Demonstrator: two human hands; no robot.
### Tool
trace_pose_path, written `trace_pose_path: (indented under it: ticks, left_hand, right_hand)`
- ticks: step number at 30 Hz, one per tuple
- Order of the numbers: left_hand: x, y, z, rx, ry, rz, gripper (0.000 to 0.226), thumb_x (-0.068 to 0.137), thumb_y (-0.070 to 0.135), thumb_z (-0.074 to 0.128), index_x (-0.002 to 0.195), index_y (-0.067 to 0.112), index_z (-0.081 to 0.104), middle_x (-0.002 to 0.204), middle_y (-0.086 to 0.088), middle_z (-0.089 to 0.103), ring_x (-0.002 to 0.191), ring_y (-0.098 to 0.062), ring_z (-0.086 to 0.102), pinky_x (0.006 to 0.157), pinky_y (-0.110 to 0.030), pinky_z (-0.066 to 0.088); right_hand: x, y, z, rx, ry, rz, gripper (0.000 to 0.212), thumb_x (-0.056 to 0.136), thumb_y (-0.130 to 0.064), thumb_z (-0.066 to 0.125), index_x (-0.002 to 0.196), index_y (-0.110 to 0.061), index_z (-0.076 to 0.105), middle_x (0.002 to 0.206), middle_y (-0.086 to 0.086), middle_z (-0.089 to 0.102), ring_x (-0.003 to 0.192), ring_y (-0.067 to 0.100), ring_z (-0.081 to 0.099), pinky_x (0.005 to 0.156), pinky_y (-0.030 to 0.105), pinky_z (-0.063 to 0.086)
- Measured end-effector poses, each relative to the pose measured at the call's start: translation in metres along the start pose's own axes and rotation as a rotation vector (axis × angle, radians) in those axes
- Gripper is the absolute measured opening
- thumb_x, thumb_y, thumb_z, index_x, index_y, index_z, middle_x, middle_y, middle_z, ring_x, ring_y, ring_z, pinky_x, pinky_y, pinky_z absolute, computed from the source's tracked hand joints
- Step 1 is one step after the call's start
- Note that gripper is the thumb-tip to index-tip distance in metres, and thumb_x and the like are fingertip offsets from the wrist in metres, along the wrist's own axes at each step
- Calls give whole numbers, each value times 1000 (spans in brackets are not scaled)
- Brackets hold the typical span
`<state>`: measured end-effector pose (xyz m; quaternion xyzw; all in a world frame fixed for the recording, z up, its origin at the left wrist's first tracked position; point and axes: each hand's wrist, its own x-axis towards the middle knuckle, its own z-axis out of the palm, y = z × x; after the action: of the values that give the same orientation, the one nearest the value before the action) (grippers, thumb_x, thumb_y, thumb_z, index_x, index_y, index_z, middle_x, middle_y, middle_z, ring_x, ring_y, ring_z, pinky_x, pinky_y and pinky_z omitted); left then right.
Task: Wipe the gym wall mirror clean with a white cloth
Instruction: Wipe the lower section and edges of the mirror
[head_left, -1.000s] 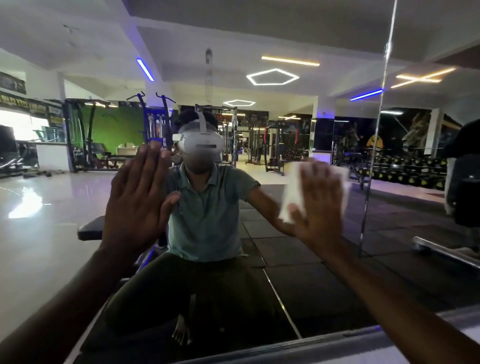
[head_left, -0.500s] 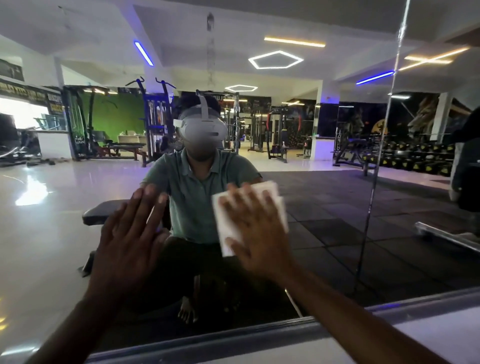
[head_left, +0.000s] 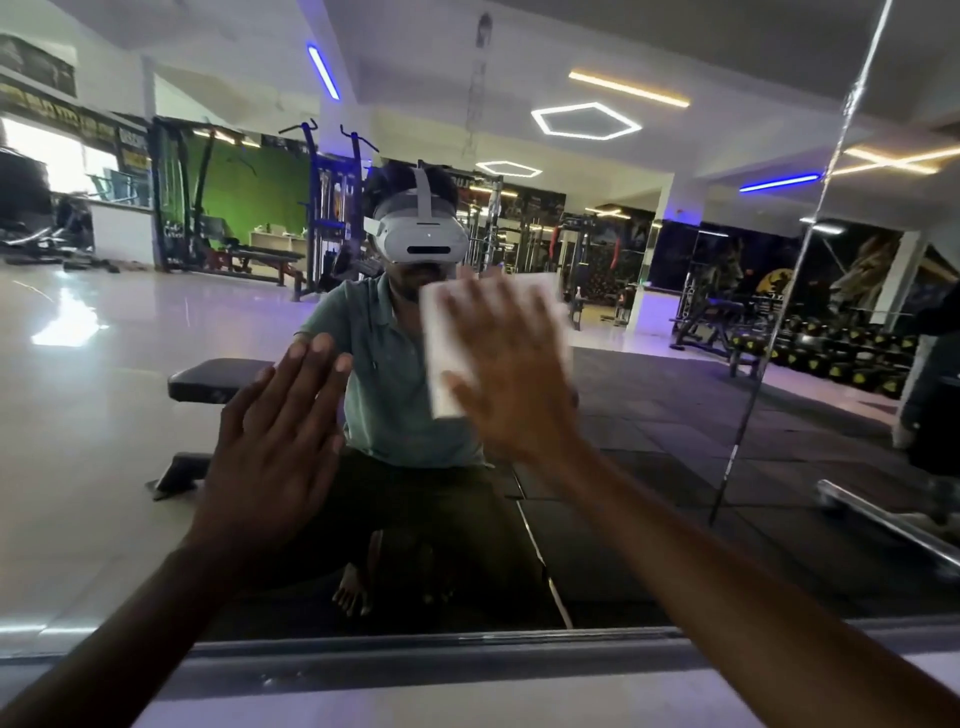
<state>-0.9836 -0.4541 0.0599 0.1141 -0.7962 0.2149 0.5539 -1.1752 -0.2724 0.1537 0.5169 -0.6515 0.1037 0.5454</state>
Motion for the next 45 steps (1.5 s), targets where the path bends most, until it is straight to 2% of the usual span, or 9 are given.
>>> trace_pose_path:
  ticks: [6, 11, 14, 19, 23, 26, 30, 38, 45]
  left_hand:
    - [-4, 10, 13, -25, -37, -80, 71, 105, 33, 44, 166, 5, 21, 175, -15, 11, 162, -34, 14, 130, -51, 11]
    - [-4, 9, 11, -7, -36, -65, 71, 104, 31, 48, 165, 5, 24, 175, -14, 12, 162, -32, 15, 131, -47, 8]
    - [-5, 3, 7, -2, -43, -29, 68, 106, 34, 44, 164, 4, 27, 175, -14, 16, 162, -32, 18, 130, -46, 11]
    - [-3, 5, 2, 2, -50, -30, 69, 104, 31, 48, 164, 4, 28, 174, -14, 18, 161, -33, 20, 130, -47, 14]
    - [5, 10, -4, -52, -8, -78, 63, 103, 31, 45, 158, 2, 41, 168, -19, 33, 156, -35, 32, 122, -45, 22]
    - [40, 8, -16, -83, 98, -123, 55, 103, 28, 44, 151, 1, 51, 157, -22, 47, 143, -38, 44, 108, -47, 33]
    - [100, -6, -13, 7, 135, -122, 63, 108, 30, 38, 164, 1, 27, 173, -19, 21, 161, -29, 17, 122, -45, 22]
    - [101, -18, 9, 78, 128, -83, 72, 108, 41, 37, 165, 1, 20, 174, -20, 14, 162, -32, 13, 129, -49, 17]
    - [101, -21, 7, 108, 102, -30, 71, 110, 40, 34, 165, -2, 17, 174, -22, 11, 162, -34, 11, 129, -51, 17]
  right_hand:
    - [-10, 46, -3, -67, 325, 845, 74, 106, -51, 26, 167, -10, 24, 174, 17, 20, 162, 38, 15, 126, 63, 17]
    - [11, -75, 18, 99, 100, 211, 77, 105, -49, 43, 168, -16, 15, 176, 11, 6, 163, 36, 0, 130, 61, 0]
    - [20, -47, 13, 69, 52, -50, 74, 106, -48, 46, 169, -18, 21, 177, 7, 11, 164, 31, 6, 130, 57, -3]
    - [-25, 67, -7, -70, 111, 341, 74, 108, -48, 36, 170, -18, 10, 177, 11, 4, 164, 32, 1, 131, 56, -1]
    - [-11, 20, 2, 3, 249, 697, 77, 105, -49, 39, 169, -12, 18, 176, 15, 9, 163, 37, 6, 129, 63, 8]
    - [18, -36, 12, 55, 164, 391, 77, 105, -50, 40, 169, -14, 15, 176, 9, 2, 163, 34, 0, 130, 59, 1]
    - [13, -3, 4, 9, 58, 140, 75, 108, -53, 37, 169, -16, 15, 177, 9, 6, 164, 31, 2, 131, 58, 3]
    - [-10, 51, -6, -16, 243, 695, 74, 107, -45, 35, 168, -9, 17, 176, 16, 11, 163, 39, 7, 128, 63, 11]
    - [85, -30, -4, 5, 151, 156, 75, 107, -49, 42, 169, -16, 17, 177, 9, 7, 163, 38, 3, 130, 60, -1]
